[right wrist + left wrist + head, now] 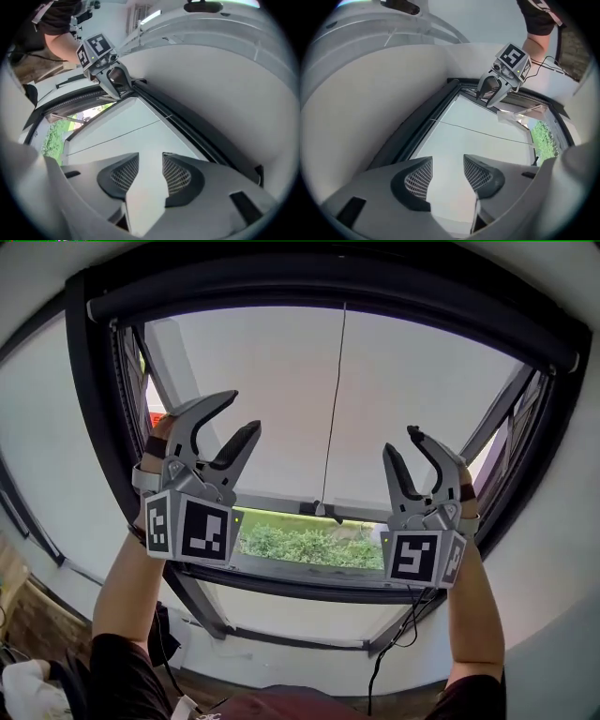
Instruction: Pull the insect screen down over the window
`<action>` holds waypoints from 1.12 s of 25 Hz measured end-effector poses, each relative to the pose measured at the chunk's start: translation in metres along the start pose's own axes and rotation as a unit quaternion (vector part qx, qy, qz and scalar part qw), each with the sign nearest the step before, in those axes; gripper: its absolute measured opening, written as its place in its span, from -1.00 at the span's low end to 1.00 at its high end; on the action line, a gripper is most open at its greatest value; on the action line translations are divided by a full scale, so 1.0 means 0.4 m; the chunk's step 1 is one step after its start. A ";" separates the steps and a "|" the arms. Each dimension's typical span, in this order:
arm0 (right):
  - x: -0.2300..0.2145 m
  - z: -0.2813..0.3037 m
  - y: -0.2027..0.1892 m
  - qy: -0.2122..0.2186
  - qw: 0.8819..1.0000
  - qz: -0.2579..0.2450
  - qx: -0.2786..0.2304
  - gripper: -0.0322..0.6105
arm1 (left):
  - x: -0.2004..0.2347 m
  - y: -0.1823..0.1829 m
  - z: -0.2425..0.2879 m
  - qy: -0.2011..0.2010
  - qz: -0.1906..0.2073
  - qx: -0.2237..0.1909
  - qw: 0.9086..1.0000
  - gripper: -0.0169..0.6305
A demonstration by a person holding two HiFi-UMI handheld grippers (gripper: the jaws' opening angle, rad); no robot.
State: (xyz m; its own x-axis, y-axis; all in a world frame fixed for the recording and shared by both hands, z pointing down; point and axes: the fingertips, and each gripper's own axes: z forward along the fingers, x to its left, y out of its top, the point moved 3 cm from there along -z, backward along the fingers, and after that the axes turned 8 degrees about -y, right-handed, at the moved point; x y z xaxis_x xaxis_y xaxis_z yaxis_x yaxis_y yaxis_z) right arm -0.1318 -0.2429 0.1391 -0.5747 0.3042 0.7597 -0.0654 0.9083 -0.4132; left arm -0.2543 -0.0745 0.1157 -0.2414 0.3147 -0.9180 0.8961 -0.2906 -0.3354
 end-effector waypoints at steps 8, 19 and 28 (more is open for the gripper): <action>-0.112 0.084 0.086 -0.020 0.997 -0.078 -0.011 -0.38 | 0.133 0.015 0.019 0.034 0.049 0.014 0.998 -0.29; -0.179 0.188 0.116 -0.054 0.989 -0.140 0.003 -0.39 | 0.229 -0.053 0.106 0.073 0.039 0.048 0.995 -0.34; -0.247 0.245 0.140 -0.082 0.987 -0.135 0.000 -0.45 | 0.302 -0.005 0.130 0.096 0.042 0.021 0.994 -0.41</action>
State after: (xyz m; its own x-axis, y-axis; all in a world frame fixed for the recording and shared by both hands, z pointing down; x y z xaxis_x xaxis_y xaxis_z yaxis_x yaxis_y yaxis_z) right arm -0.1585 -0.2503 -0.0080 -0.6614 0.0000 0.7501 -0.2338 0.9502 -0.2062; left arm -0.3048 -0.0828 -0.0055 -0.0866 0.4534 -0.8871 0.8932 -0.3590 -0.2707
